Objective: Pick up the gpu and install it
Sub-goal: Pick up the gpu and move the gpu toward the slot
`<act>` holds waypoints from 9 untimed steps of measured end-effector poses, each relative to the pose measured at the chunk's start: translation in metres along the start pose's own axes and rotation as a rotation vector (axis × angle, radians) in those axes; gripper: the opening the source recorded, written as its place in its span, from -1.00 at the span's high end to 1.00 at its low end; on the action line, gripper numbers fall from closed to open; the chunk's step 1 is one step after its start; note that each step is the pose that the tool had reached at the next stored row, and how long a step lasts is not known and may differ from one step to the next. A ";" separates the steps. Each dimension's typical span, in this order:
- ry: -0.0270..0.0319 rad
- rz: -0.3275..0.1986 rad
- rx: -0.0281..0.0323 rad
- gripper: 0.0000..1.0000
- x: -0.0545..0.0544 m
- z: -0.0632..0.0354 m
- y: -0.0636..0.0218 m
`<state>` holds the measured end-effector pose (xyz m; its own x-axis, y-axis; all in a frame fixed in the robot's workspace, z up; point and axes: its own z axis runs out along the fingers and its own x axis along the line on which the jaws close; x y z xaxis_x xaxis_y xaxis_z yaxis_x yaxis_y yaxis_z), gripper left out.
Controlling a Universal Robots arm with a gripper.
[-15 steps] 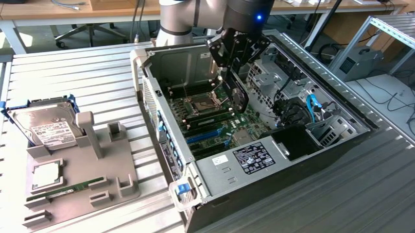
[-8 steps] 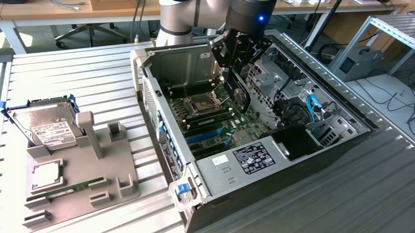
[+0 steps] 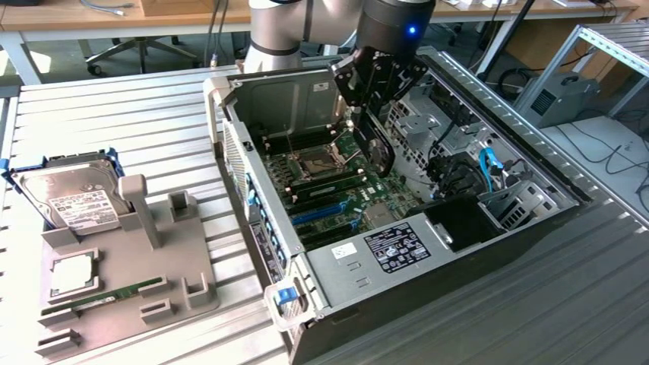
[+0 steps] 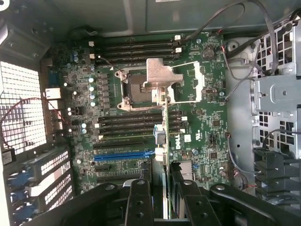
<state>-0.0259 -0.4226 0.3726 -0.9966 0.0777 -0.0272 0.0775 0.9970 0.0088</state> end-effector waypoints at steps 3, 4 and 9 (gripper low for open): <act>-0.0001 0.000 0.0005 0.46 -0.002 0.0009 0.0001; -0.0001 0.000 0.0007 0.46 -0.002 0.0012 0.0002; -0.0001 0.000 0.0015 0.46 -0.005 0.0024 0.0003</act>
<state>-0.0213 -0.4226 0.3703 -0.9966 0.0777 -0.0273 0.0775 0.9970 0.0073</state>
